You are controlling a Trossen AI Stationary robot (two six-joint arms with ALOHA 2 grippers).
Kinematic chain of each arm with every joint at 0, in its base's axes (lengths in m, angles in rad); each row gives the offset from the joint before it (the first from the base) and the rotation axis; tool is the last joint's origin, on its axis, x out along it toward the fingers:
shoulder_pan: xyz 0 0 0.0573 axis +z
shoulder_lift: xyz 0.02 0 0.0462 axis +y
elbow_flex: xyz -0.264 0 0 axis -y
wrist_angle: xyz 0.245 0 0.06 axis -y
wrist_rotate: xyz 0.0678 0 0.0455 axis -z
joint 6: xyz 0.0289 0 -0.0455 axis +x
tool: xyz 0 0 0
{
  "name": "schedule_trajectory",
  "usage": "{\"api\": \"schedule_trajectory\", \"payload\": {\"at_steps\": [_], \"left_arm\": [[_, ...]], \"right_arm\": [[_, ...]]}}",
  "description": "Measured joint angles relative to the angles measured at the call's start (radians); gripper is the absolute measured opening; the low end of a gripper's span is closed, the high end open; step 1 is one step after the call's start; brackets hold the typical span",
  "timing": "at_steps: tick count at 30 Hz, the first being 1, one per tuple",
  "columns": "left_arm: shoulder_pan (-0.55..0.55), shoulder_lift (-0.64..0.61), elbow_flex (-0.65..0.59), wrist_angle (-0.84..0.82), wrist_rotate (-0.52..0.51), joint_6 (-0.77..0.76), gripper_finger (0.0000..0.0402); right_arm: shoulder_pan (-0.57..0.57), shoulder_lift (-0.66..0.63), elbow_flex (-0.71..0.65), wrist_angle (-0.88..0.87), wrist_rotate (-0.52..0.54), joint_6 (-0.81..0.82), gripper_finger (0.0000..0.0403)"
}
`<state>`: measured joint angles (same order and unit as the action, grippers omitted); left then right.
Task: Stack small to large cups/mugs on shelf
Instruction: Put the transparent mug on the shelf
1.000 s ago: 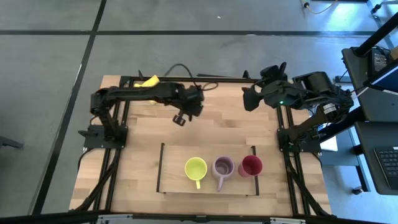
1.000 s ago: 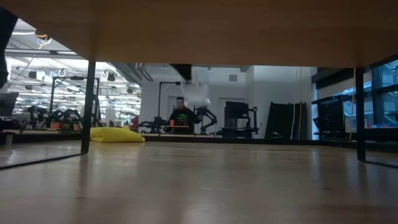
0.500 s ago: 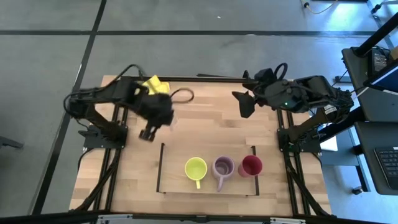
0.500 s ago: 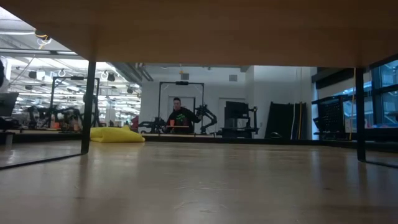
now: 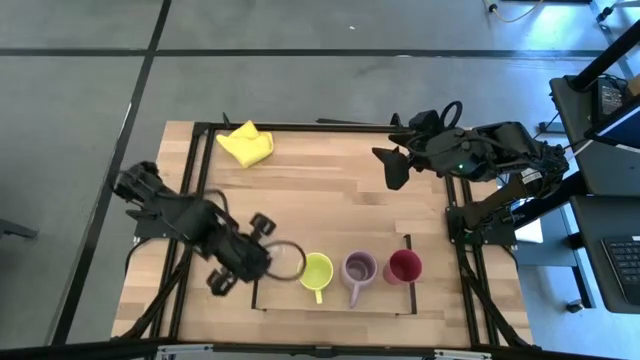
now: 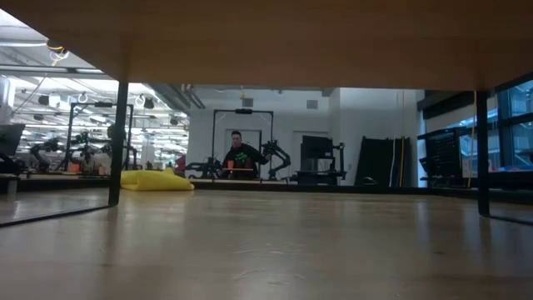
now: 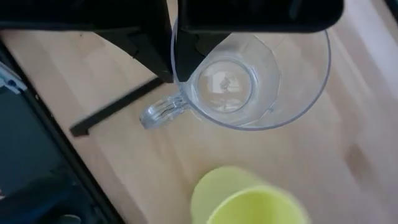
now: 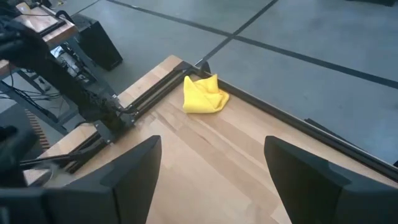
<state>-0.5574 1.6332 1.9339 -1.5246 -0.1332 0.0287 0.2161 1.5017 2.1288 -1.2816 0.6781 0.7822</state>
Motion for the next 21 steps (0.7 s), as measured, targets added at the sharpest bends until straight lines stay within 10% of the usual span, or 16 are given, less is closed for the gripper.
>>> {"api": "schedule_trajectory", "payload": {"at_steps": [21], "left_arm": [[-0.044, 0.141, -0.001, 0.166, 0.082, -0.107, 0.0002]], "right_arm": [[0.015, 0.001, -0.008, -0.029, -0.053, 0.009, 0.0287]]}}
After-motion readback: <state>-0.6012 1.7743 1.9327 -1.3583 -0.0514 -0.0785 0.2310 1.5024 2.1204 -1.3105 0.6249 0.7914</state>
